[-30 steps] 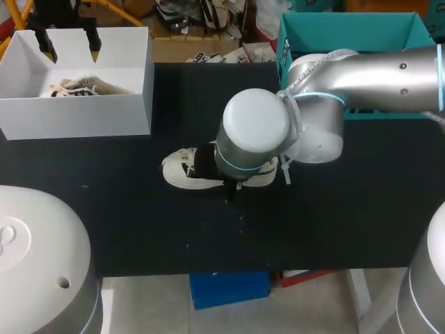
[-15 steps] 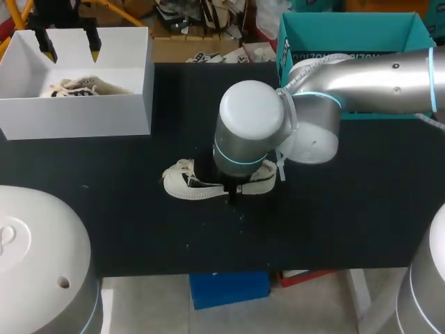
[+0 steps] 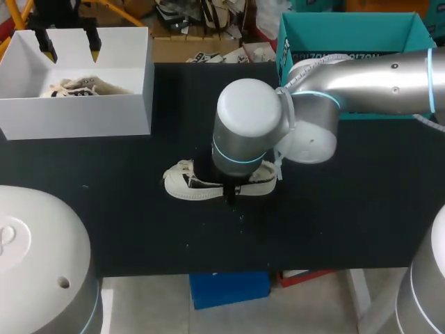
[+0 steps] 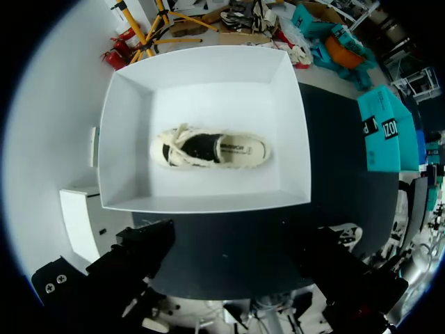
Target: Take the shoe out of the shoebox, open the shoe tongue, remove and reinsert the insole, then place the shoe into the shoebox
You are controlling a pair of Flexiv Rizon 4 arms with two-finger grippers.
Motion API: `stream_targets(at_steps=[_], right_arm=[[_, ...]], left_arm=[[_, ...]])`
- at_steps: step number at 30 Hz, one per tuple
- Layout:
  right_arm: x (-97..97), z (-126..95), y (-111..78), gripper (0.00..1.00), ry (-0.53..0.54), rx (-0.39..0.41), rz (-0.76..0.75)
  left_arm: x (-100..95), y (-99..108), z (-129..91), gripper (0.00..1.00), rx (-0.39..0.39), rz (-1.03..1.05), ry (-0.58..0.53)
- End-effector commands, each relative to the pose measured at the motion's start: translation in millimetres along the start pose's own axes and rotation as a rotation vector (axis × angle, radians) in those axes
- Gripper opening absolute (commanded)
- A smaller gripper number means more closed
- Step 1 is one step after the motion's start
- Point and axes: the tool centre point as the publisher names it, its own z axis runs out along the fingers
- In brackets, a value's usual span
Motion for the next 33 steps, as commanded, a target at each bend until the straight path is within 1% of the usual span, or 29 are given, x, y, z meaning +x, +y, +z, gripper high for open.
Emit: stream_targets(at_steps=[1, 7, 12, 16, 20, 21, 22, 23, 24, 26, 28, 29, 30, 33], right_arm=[[0.1, -19, 1.3, 1.0, -0.004, -0.007, 0.002], [-3.4, -57, -2.3, 1.0, 0.006, -0.022, -0.01], [-5.1, -82, -6.5, 1.0, 0.021, -0.034, -0.026], [-8.2, -97, -15.1, 1.0, 0.03, -0.108, -0.053], [-13.2, -107, -30.1, 1.0, 0.047, -0.235, -0.087], [-13.9, -108, -33.1, 1.0, 0.05, -0.252, -0.094], [-15.8, -110, -39.7, 1.0, 0.054, -0.29, -0.101], [-16.9, -111, -43.5, 1.0, 0.056, -0.312, -0.106], [-18.8, -112, -50.6, 1.0, 0.062, -0.358, -0.116], [-22.2, -115, -62.2, 1.0, 0.067, -0.388, -0.156], [-24.9, -117, -75.2, 1.0, 0.071, -0.439, -0.185], [-26.1, -118, -80.0, 1.0, 0.072, -0.452, -0.192], [-28.9, -118, -90.9, 1.0, 0.083, -0.429, -0.197], [-28.9, -118, -90.9, 1.0, 0.083, -0.429, -0.197]], left_arm=[[0.1, 0, 0, 1.0, -0.002, -0.001, -0.002], [0.1, 0, 0, 1.0, -0.002, -0.001, -0.002], [0.1, 0, 0, 1.0, -0.002, -0.001, -0.002], [0.1, 0, 0, 1.0, -0.002, -0.001, -0.002], [0.1, 0, 0, 1.0, -0.002, -0.001, -0.002], [0.1, 0, 0, 1.0, -0.002, -0.001, -0.002], [0.1, 0, 0, 1.0, -0.002, -0.001, -0.002], [0.1, 0, 0, 1.0, -0.002, -0.001, -0.002], [0.1, 0, 0, 1.0, -0.002, -0.001, -0.002], [0.1, 0, 0, 1.0, -0.002, -0.001, -0.002], [0.1, 0, 0, 1.0, -0.002, -0.001, -0.002], [0.1, 0, 0, 1.0, -0.002, -0.001, -0.002], [0.1, 0, 0, 1.0, -0.002, -0.001, -0.002], [0.1, 0, 0, 1.0, -0.002, -0.001, -0.002]])
